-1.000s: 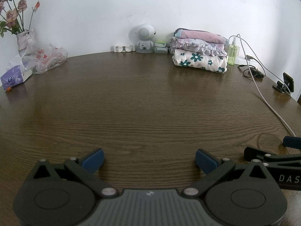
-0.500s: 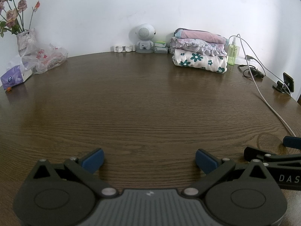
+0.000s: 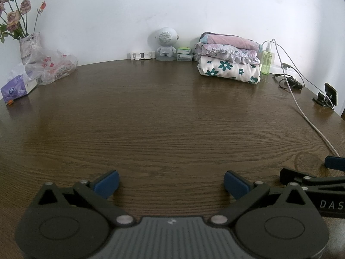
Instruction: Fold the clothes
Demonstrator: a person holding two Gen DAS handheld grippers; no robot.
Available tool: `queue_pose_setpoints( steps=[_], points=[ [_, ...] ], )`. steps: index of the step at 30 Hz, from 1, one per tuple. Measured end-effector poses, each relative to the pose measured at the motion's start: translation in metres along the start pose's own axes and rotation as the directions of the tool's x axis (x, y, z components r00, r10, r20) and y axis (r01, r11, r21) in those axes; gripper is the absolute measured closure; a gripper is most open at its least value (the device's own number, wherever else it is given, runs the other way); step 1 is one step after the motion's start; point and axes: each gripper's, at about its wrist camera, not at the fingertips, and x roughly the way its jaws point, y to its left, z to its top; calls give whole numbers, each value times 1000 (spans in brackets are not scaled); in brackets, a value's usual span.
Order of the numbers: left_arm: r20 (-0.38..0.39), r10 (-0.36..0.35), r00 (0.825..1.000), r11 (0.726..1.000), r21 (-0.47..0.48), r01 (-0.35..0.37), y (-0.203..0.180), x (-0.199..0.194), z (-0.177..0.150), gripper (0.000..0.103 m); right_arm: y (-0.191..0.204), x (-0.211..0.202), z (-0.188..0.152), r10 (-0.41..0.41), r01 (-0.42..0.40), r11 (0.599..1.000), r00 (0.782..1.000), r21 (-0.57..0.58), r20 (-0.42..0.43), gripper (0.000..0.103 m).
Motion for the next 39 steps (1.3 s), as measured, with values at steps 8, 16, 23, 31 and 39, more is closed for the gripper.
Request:
queue_pose_setpoints(
  steps=[8, 16, 23, 31, 39],
  points=[
    [-14, -8, 1000, 1000, 1, 8, -1, 0, 3, 0, 0, 0, 0, 0, 0, 1000, 1000, 0, 1, 0],
    [51, -117, 992, 993, 5, 117, 1, -13, 28, 1, -26, -19, 21, 17, -1, 985, 995, 174, -95, 0],
    [156, -220, 963, 971, 132, 200, 6, 11, 117, 0, -54, -58, 105, 91, -98, 990, 993, 99, 74, 0],
    [79, -314, 946, 924, 255, 285, -26, 167, 199, 6, -66, 118, 211, 87, -80, 987, 995, -142, 47, 1],
    [-13, -440, 898, 893, 98, 439, -25, 253, 226, 89, -98, 231, 247, 263, -260, 964, 964, 58, -43, 83]
  ],
)
